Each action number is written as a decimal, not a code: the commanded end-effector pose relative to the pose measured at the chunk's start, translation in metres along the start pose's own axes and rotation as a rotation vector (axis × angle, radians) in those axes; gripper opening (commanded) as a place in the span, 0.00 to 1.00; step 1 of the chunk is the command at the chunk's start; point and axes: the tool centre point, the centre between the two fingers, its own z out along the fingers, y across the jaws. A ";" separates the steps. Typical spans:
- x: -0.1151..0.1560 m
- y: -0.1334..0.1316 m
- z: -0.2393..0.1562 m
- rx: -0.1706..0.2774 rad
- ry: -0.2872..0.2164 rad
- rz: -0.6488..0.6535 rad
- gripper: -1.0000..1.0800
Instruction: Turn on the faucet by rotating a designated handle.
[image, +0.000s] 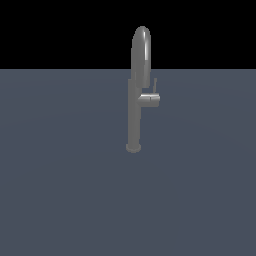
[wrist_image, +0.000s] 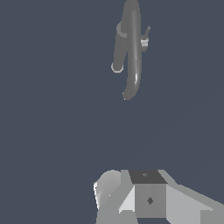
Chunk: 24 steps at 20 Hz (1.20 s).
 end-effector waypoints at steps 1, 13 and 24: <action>0.000 0.000 0.000 0.000 0.000 0.000 0.00; 0.018 -0.002 -0.001 0.048 -0.051 0.048 0.00; 0.067 -0.002 0.002 0.180 -0.190 0.179 0.00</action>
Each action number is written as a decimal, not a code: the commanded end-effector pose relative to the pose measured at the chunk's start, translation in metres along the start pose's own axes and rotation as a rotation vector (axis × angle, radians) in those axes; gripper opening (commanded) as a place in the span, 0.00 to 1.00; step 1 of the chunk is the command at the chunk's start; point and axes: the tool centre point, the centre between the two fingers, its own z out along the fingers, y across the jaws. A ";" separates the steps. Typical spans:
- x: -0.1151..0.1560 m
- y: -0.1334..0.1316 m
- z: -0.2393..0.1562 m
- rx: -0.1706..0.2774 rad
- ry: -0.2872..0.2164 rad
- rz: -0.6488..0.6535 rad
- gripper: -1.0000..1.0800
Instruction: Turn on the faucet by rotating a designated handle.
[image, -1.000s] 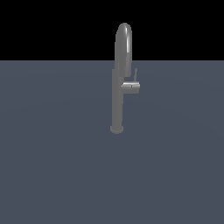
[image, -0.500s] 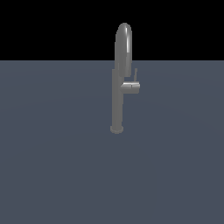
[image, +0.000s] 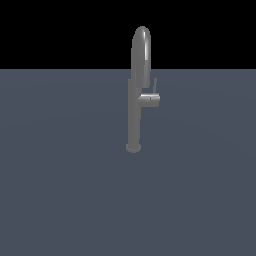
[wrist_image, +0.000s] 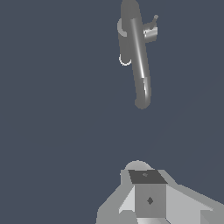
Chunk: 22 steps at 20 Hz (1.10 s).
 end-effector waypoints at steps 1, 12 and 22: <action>0.013 -0.001 -0.001 0.036 -0.038 0.036 0.00; 0.075 -0.001 0.002 0.204 -0.214 0.201 0.00; 0.133 0.007 0.015 0.370 -0.385 0.359 0.00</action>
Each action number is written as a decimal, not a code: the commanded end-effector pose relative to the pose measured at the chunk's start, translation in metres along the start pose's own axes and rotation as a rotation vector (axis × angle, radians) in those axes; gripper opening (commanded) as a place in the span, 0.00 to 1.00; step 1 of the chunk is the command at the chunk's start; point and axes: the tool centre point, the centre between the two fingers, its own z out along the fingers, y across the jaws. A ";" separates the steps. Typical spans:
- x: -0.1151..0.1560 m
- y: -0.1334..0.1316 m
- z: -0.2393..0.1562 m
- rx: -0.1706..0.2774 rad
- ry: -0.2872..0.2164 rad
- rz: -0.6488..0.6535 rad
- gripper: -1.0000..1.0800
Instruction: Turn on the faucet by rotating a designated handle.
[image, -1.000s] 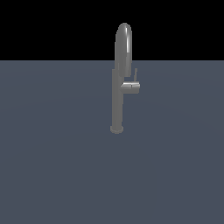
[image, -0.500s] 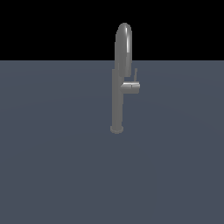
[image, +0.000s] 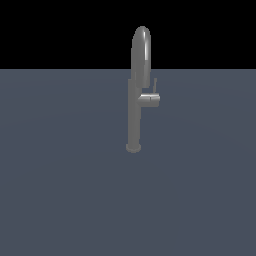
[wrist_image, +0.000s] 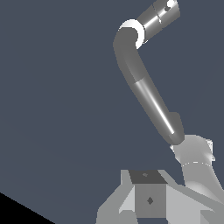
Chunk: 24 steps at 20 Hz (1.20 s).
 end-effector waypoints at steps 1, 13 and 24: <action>0.016 -0.002 -0.001 0.043 -0.045 0.041 0.00; 0.096 0.002 0.004 0.272 -0.281 0.258 0.00; 0.171 0.018 0.030 0.502 -0.518 0.478 0.00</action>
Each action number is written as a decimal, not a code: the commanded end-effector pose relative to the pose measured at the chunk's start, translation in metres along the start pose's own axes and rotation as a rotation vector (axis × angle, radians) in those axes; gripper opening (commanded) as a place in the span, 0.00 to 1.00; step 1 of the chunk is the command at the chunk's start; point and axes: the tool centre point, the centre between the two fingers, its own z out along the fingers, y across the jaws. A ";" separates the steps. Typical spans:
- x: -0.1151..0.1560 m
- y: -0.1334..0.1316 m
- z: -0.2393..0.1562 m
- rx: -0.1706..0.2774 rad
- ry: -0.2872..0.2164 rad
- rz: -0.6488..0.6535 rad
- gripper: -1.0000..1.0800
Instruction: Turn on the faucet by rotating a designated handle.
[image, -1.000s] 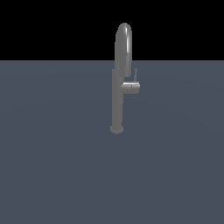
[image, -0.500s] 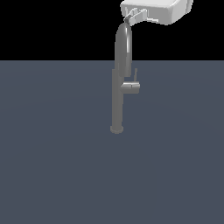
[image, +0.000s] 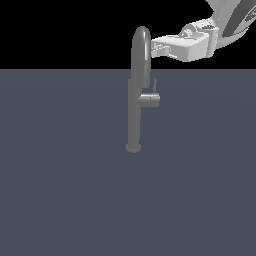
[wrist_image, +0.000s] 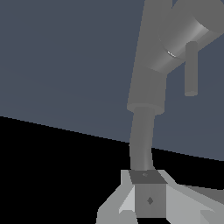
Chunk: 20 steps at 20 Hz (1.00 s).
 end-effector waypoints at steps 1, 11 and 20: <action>0.018 -0.002 -0.001 0.053 -0.055 0.050 0.00; 0.071 -0.001 0.003 0.204 -0.207 0.195 0.00; 0.083 0.000 0.006 0.240 -0.243 0.229 0.00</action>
